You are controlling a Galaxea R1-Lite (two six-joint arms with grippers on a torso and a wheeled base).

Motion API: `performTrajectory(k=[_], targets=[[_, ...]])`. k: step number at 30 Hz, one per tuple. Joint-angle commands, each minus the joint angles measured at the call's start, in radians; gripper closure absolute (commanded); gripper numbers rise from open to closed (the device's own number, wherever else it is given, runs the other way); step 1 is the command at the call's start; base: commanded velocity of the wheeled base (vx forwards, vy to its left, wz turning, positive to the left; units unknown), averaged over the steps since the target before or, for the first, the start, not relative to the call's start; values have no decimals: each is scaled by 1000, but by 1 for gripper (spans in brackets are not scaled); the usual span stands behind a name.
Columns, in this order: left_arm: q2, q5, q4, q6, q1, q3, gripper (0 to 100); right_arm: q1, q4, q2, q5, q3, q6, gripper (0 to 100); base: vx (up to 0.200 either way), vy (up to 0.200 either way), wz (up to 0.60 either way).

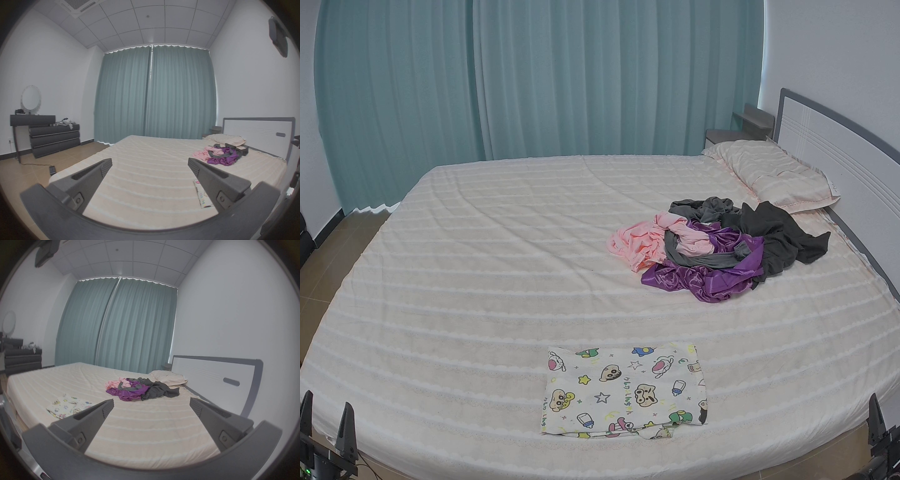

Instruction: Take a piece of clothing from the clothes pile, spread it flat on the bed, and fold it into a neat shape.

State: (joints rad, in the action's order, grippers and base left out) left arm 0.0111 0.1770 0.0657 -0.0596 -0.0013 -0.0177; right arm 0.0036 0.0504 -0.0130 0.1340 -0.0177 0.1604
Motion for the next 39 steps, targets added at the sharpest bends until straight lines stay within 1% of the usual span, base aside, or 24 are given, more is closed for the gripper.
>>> performTrajectory(k=[1,3,5,9,12,14,17,18,20,22,24,26,27,28,29,30,31,32,33,34,35,37,38,39], targets=[[-11,-71,-27,-2,0,18,0,3,-15,11,-25,7,-71,0,0,0,0],[-11,-140,-73,23,0,16,0,3,-26,13,-47,4,-81,0,0,0,0],[-11,-180,-69,47,0,18,0,3,-27,11,-82,4,-94,0,0,0,0],[-11,-194,-70,66,0,18,0,3,-29,8,-152,4,-101,0,0,0,0],[-11,-194,-70,66,0,16,0,9,-29,-4,-159,4,-124,0,0,0,0],[-11,-192,-70,61,0,18,0,24,-29,-36,-160,4,-210,0,0,0,0],[-11,-191,-70,57,0,18,0,33,-27,-47,-160,4,-305,0,0,0,0],[-11,-188,-70,57,0,18,0,27,-27,-38,-159,4,-326,0,0,0,0],[-11,-185,-69,60,0,18,0,12,-27,-4,-159,4,-329,0,0,0,0],[-11,-185,-69,63,0,18,0,3,-17,13,-143,5,-325,0,0,0,0],[-11,-183,-69,61,0,18,0,1,-17,13,-93,5,-297,0,0,0,0],[-11,-174,-69,61,0,18,0,1,-15,13,-48,5,-225,0,0,0,0],[-11,-172,-69,61,0,18,0,1,-14,13,-47,5,-206,0,0,0,0],[-11,-171,-69,61,0,18,0,1,-14,13,-48,7,-191,0,0,0,0],[-11,-163,-69,61,0,18,0,1,0,13,-60,12,-87,0,0,0,0],[-11,-162,-69,60,0,18,0,1,12,13,-76,13,-33,0,0,0,0],[-11,-160,-70,58,0,18,0,1,28,13,-109,18,27,0,0,0,0],[-11,-160,-69,52,0,18,0,1,31,13,-165,18,70,0,0,0,0],[-11,-160,-70,49,0,18,0,1,31,13,-182,18,77,0,0,0,0],[-11,-162,-69,37,0,18,0,1,28,13,-266,18,71,0,0,0,0],[-11,-162,-69,35,0,18,0,1,28,13,-294,18,41,0,0,0,0],[-11,-162,-69,37,0,18,0,1,22,13,-277,18,-33,0,0,0,0],[-11,-162,-69,37,0,18,0,1,22,13,-277,18,-33,0,0,0,0],[-11,-160,-69,37,0,18,0,1,12,13,-235,18,-50,0,0,0,0]])
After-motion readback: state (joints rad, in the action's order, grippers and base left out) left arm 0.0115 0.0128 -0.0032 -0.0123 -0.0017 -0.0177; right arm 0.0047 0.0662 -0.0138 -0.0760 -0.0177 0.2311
